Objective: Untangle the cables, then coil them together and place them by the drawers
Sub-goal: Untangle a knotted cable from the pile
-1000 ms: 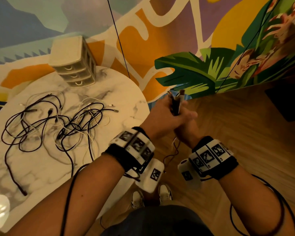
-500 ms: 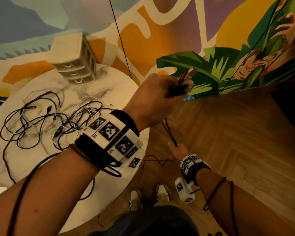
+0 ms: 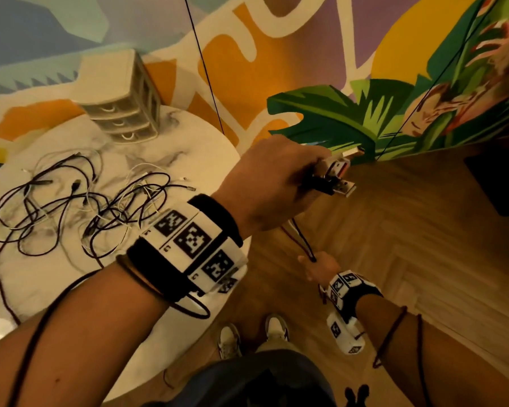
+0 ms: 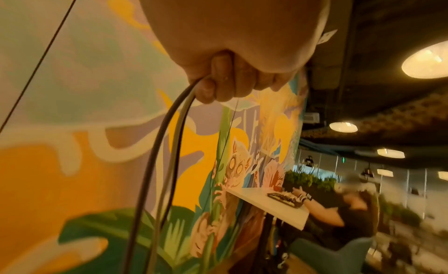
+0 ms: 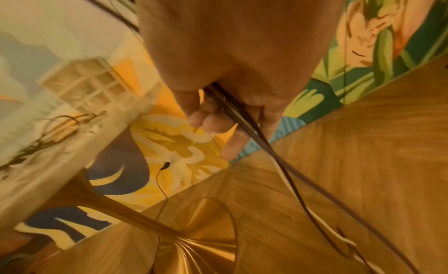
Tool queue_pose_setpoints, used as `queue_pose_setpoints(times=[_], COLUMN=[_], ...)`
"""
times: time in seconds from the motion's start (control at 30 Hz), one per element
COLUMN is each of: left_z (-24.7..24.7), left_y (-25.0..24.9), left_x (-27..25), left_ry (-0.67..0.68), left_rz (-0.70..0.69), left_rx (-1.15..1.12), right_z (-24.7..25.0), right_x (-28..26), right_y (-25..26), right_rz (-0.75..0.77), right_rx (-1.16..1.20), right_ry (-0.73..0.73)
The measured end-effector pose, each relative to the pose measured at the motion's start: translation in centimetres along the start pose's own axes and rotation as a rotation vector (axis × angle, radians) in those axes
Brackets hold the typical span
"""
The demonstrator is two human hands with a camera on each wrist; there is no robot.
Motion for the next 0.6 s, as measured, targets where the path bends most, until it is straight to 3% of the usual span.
queue_pose_setpoints(times=[0.13, 0.27, 0.33, 0.43, 0.5, 0.6], left_z=[-3.3, -7.1, -7.7, -5.6, -3.4, -1.1], left_y=[1.6, 2.7, 3.4, 4.8, 5.4, 5.2], left_x=[-0.7, -2.5, -3.3, -3.8, -3.9, -4.7], left_ry=[0.000, 0.140, 0.132, -0.082, -0.206, -0.244], left_rz=[0.382, 0.589, 0.661, 0.641, 0.558, 0.426], left_rx=[-0.533, -0.631, -0.660, -0.586, -0.407, -0.123], right_z=[1.5, 4.8, 5.2, 3.6, 2.4, 1.1], right_x=[-2.6, -8.1, -10.0, -11.3, -11.3, -11.4], right_y=[5.3, 13.3, 15.6, 16.9, 16.9, 17.6], right_rz=[0.231, 0.463, 0.542, 0.594, 0.590, 0.639], right_rx=[0.143, 0.287, 0.306, 0.396, 0.399, 0.367], right_ry=[0.005, -0.039, -0.048, -0.017, 0.004, 0.054])
Point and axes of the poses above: each hand's wrist, its own x-axis towards the middle knuckle, its own z-axis out of the back of the hand, y = z × x, the point moved 7 cm from there along x, towards the middle knuckle, and after that the axes turned 2 degrees about x, right-handed, at the moved point
